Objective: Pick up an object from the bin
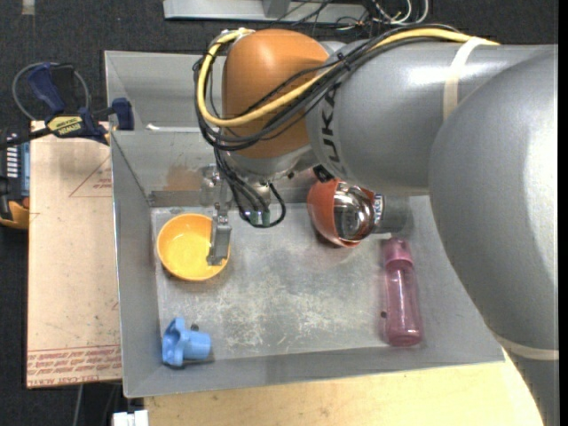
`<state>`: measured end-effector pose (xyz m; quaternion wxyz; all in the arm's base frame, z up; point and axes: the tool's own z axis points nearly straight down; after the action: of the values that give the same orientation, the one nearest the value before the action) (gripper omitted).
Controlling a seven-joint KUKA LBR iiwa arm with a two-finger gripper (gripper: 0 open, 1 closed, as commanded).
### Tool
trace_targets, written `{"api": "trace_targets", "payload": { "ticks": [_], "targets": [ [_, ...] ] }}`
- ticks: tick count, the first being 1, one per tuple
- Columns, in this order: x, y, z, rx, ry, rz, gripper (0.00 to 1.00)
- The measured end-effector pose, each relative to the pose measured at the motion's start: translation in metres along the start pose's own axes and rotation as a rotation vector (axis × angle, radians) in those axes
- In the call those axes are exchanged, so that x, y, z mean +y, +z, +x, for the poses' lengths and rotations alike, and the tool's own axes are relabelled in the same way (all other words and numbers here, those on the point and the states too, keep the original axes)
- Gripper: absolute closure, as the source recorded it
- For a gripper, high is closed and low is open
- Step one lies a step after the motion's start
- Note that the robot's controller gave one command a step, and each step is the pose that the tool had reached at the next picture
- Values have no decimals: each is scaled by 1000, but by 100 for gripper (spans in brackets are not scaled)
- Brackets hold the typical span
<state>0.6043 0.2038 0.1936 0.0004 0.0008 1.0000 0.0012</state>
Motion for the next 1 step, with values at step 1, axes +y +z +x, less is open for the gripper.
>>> {"api": "trace_targets", "payload": {
  "ticks": [1],
  "targets": [
    [0,0,0,0,0,0,0]
  ]
}}
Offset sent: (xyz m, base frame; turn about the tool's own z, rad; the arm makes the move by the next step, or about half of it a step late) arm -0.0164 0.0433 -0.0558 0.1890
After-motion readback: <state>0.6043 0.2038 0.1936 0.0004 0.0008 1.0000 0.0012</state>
